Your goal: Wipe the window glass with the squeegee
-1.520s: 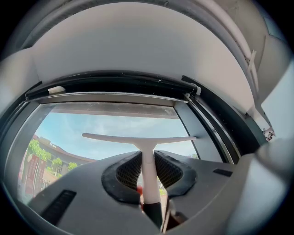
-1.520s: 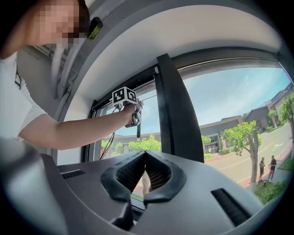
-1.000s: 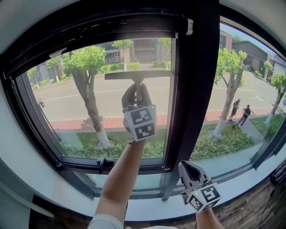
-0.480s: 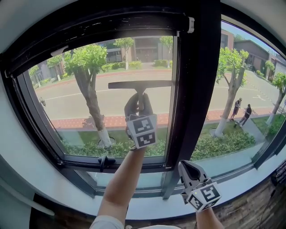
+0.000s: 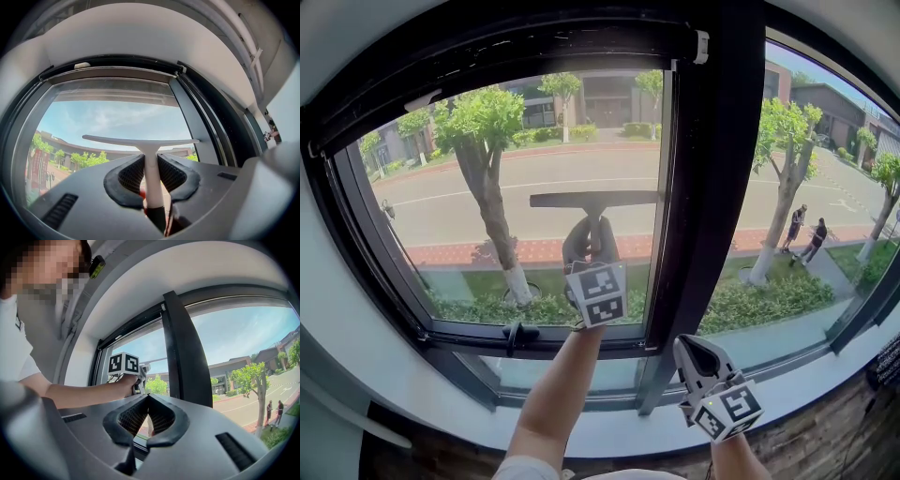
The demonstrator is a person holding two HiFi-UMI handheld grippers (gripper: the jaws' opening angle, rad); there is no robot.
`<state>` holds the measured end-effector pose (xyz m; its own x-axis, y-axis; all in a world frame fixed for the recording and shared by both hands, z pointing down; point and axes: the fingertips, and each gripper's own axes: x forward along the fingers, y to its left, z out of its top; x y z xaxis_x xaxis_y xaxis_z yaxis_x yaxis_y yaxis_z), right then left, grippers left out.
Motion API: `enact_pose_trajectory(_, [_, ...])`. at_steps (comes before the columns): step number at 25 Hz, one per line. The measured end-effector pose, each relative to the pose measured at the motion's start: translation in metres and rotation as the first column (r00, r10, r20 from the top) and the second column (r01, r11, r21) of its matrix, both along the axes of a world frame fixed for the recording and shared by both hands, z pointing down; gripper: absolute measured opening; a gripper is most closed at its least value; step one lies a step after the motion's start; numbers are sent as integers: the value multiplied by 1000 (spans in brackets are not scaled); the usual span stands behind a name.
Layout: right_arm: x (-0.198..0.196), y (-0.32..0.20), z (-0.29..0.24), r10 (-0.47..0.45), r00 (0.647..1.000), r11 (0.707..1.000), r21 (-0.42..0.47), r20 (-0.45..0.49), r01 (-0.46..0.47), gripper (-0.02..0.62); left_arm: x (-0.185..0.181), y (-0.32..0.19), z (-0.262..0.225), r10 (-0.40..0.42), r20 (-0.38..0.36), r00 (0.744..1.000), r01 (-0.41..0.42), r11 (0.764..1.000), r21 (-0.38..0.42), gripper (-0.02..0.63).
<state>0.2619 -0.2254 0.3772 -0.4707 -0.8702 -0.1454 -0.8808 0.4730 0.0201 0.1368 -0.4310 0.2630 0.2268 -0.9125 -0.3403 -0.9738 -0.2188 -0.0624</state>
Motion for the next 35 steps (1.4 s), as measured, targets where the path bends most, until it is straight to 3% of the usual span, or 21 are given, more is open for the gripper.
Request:
enact_pose_trajectory(22, [8,1,17,-6,1000,1000,-31,-17,5,9,0,3,113,-19,36,999,23,992,-125,92])
enact_pose_trajectory(35, [12,3,29,-2,1000,999,-50,-22,1,11,1,5,187,-24,40,999,33,970,-242,92])
